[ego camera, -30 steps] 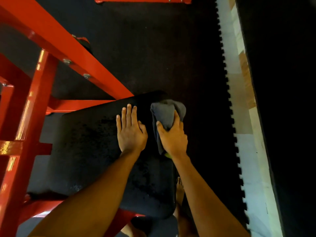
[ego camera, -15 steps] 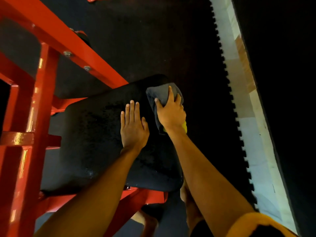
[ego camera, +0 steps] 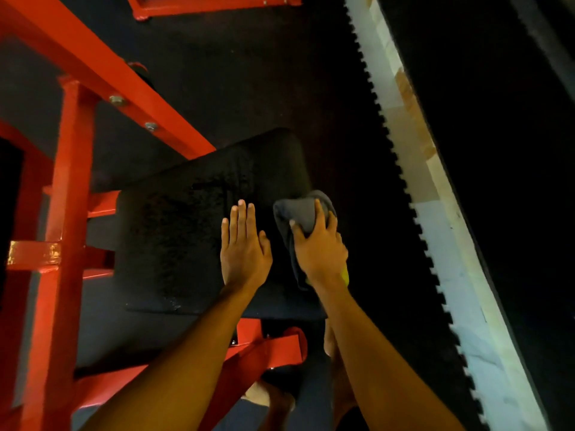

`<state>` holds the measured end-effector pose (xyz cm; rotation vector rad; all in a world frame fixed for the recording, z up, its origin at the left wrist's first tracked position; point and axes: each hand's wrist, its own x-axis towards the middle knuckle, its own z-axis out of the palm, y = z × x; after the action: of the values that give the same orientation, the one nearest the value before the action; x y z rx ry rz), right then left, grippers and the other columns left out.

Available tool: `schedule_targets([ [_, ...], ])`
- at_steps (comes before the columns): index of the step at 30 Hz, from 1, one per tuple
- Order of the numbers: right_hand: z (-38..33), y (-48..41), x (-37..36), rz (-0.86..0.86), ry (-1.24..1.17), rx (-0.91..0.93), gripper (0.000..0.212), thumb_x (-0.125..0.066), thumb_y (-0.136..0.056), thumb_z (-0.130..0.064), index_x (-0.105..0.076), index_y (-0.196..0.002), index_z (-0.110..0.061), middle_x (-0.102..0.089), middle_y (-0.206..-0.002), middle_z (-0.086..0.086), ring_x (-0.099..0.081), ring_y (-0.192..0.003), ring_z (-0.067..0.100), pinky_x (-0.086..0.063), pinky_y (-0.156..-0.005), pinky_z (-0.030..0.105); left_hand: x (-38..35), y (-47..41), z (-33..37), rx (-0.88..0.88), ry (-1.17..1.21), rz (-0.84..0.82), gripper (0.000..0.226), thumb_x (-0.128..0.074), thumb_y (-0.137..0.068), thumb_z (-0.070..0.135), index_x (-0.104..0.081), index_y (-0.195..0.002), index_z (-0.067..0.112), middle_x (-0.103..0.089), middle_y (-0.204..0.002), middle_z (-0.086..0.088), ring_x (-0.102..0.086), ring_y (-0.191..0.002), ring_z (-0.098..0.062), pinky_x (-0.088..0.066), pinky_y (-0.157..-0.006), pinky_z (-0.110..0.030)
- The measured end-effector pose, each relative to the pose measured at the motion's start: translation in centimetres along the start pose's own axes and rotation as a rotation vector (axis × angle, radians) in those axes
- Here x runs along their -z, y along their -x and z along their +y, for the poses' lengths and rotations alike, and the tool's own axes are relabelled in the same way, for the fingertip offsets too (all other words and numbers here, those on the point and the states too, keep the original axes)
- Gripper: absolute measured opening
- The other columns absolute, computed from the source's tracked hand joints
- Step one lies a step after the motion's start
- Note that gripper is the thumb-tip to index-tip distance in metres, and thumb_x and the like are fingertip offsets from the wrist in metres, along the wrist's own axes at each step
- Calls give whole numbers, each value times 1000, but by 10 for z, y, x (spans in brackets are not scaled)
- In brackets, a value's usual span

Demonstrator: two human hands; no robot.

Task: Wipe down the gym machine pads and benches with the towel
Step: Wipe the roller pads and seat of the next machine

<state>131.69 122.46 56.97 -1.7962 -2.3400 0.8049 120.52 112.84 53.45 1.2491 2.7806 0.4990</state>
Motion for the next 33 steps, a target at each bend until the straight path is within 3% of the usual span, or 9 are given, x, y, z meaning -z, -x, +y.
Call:
schedule_targets([
  [3,-16,-4,-9,36,67,-35,76,-48,-100,-64,-24,-163,-30,-28,-166,15,-43,-141,46,-40,-110,58,3,12,-4,-35,17,2,63,-31,-98,28,-33,-157,6,-29,-165,-14,-24,-154,-27,-15,-128,-44],
  [10,44,107,-23,132,145,438,74,-71,-81,-51,-50,-149,-33,-31,-168,2,-21,-155,42,-27,-120,61,5,38,-24,-144,-27,-31,64,-30,-102,33,-27,-160,6,-22,-167,-13,-20,-156,-27,-15,-127,-46],
  [12,67,108,-21,155,116,379,72,-66,-84,-58,-50,-149,-31,-34,-166,2,-29,-152,41,-35,-116,57,5,42,-23,-133,-4,-25,61,-30,-102,29,-29,-159,7,-24,-167,-13,-22,-155,-28,-15,-127,-46],
  [17,41,88,-23,152,-201,-203,76,-55,-92,-65,-39,-155,-25,-38,-162,4,-49,-136,42,-46,-104,59,8,49,-21,-126,0,-13,60,-30,-102,27,-31,-158,6,-26,-166,-14,-22,-155,-28,-12,-128,-43],
  [23,32,162,-60,273,17,147,72,-62,-85,-48,-47,-152,-27,-27,-169,6,-11,-158,41,-8,-126,62,4,53,-30,-155,-65,-18,59,-28,-104,29,-27,-160,8,-24,-167,-14,-22,-155,-28,-17,-127,-47],
  [26,62,177,-70,306,-20,199,66,-71,-85,-47,-52,-143,-24,-32,-166,8,-11,-157,42,-9,-126,61,4,54,-28,-151,-34,-3,57,-28,-106,29,-30,-159,8,-26,-166,-13,-24,-155,-28,-18,-127,-47],
  [28,75,167,-69,296,-154,91,68,-71,-84,-54,-49,-141,-24,-31,-164,7,-21,-155,40,-25,-123,60,6,56,-25,-143,-6,-1,58,-30,-105,28,-30,-159,7,-25,-167,-12,-22,-155,-28,-16,-127,-47],
  [30,75,149,-61,307,-504,-189,69,-66,-84,-63,-43,-142,-32,-39,-156,-1,-46,-142,30,-46,-110,58,7,56,-23,-132,8,-10,59,-30,-104,28,-28,-159,8,-23,-168,-12,-19,-156,-27,-13,-128,-46],
  [33,47,133,-61,476,-967,-549,72,-66,-85,-64,-41,-147,-35,-55,-143,-5,-57,-131,20,-51,-106,50,7,58,-22,-124,-9,-16,60,-27,-104,29,-26,-160,8,-21,-168,-11,-17,-156,-27,-13,-128,-46],
])
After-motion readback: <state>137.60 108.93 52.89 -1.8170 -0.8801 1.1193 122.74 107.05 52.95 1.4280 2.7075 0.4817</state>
